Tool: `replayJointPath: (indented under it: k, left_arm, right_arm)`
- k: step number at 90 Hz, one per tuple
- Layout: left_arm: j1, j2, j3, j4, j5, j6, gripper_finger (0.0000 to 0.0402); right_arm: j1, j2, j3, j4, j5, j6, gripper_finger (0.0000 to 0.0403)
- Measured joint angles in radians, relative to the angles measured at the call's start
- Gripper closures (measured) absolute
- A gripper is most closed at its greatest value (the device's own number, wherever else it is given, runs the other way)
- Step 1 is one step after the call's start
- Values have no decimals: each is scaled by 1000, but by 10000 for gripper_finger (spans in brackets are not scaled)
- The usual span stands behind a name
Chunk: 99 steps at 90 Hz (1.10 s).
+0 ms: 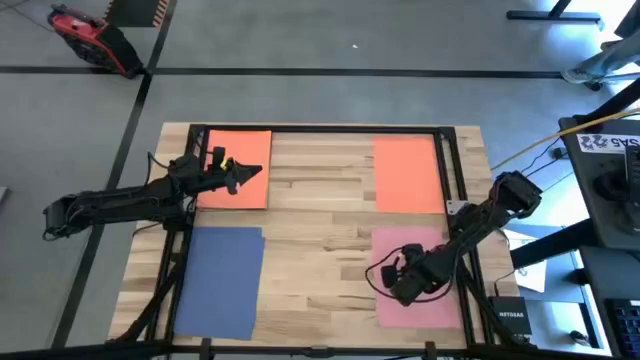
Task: Organize paper
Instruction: Move the pink colored paper on the bottom right of the table, then stack the orange colored paper on top of the orange colored paper
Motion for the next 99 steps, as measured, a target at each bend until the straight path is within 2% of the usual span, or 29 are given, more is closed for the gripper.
replayJointPath:
  k: [61, 99]
  left_arm:
    - [0, 0, 0, 0, 0, -24, 402]
    - [0, 0, 0, 4, 32, -18, 402]
  right_arm:
    - [1, -5, 6, -24, 19, -4, 403]
    - [1, -80, 8, -66, 49, -9, 403]
